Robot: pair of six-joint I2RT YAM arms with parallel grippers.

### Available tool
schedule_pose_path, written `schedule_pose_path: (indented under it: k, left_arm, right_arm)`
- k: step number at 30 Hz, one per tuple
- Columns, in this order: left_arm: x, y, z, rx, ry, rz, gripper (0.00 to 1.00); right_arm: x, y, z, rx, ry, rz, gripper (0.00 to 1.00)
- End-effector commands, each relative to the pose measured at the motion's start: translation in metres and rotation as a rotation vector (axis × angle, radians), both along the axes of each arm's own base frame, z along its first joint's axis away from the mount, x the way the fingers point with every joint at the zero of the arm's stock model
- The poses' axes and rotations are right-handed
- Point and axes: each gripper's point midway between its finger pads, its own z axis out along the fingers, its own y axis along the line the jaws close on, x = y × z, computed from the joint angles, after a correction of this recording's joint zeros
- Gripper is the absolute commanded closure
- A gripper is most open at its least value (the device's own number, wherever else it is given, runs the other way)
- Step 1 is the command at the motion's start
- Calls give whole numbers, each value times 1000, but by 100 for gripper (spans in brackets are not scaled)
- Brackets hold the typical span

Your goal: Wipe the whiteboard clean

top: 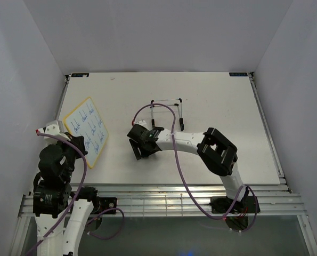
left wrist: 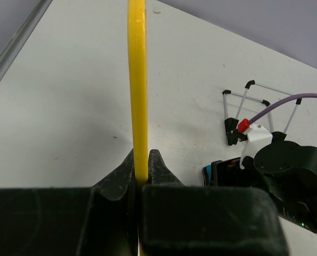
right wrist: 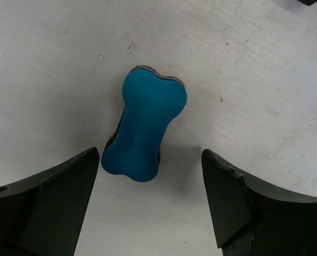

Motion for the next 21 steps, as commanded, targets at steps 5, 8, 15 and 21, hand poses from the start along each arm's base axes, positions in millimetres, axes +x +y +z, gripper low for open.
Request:
schedule_pose_path:
  k: [5,8,15,21]
  left_arm:
    - [5,-1,23,20,-116,-11,100]
    - [6,-3,20,24,-111,-24,100]
    - [5,-5,20,27,-114,-39,100]
    - [6,-7,19,32,-112,-48,100]
  right_arm:
    - [18,12,9,-5,-54,-25,24]
    - [20,12,9,-4,-57,-29,24]
    - [24,16,9,-4,-67,-34,28]
    - [27,20,7,-4,-74,-39,40]
